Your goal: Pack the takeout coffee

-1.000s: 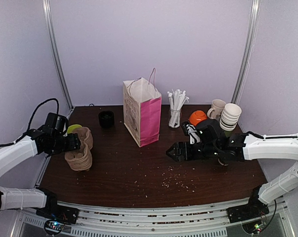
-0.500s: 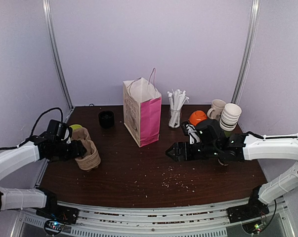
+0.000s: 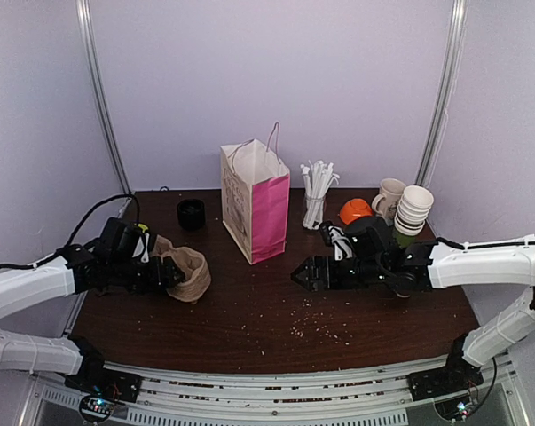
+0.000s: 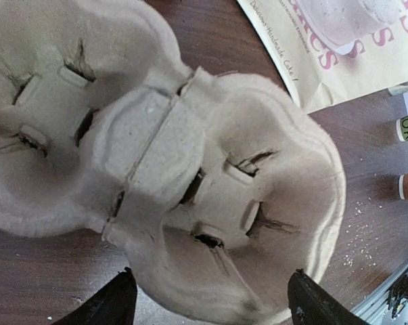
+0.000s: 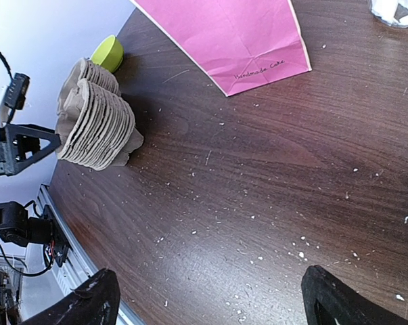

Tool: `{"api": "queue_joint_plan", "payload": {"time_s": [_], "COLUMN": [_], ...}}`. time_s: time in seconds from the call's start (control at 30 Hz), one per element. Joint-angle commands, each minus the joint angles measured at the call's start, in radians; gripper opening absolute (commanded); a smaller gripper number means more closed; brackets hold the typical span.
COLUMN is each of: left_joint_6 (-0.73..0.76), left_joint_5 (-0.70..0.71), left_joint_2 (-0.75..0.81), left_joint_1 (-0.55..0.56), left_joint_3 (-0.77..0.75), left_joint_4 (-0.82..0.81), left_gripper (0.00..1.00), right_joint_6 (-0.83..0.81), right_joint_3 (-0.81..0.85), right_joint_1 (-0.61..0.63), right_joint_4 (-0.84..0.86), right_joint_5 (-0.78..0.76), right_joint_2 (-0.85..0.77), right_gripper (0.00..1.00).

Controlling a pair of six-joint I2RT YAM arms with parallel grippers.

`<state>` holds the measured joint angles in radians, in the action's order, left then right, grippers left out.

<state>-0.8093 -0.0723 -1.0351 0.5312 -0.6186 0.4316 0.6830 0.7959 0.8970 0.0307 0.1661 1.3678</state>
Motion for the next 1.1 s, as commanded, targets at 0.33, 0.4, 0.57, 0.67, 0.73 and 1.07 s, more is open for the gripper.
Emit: {"api": "queue_joint_plan", "payload": {"time_s": [0.33,0.4,0.57,0.67,0.73,1.07], "left_joint_6": [0.112,0.153,0.228,0.266,0.277,0.305], "left_joint_5": [0.120,0.142,0.154,0.175,0.187,0.195], "left_joint_2": [0.019,-0.047,-0.162,-0.210,-0.247,-0.336], "left_joint_1": [0.142,0.199,0.236,0.237,0.238,0.236], "left_joint_3": [-0.300,-0.337,-0.405,-0.426,-0.435,-0.421], "left_joint_4": [0.221,0.222,0.217,0.207,0.203,0.173], "left_gripper": [0.71,0.63,0.57,0.54,0.53,0.41], "right_joint_6": [0.038,0.054,0.098,0.138,0.166,0.200], "right_joint_3": [0.056,0.052,0.028,0.005,-0.002,0.026], "right_joint_1": [0.013,0.013,0.016,0.021,0.023,0.043], "right_joint_4": [0.053,0.062,0.105,0.156,0.197,0.252], "right_joint_5": [0.011,0.012,0.021,0.032,0.046,0.068], "right_joint_2": [0.040,0.050,0.060,0.078,0.098,0.153], "right_gripper": [0.95,0.94,0.91,0.90,0.89,0.88]}}
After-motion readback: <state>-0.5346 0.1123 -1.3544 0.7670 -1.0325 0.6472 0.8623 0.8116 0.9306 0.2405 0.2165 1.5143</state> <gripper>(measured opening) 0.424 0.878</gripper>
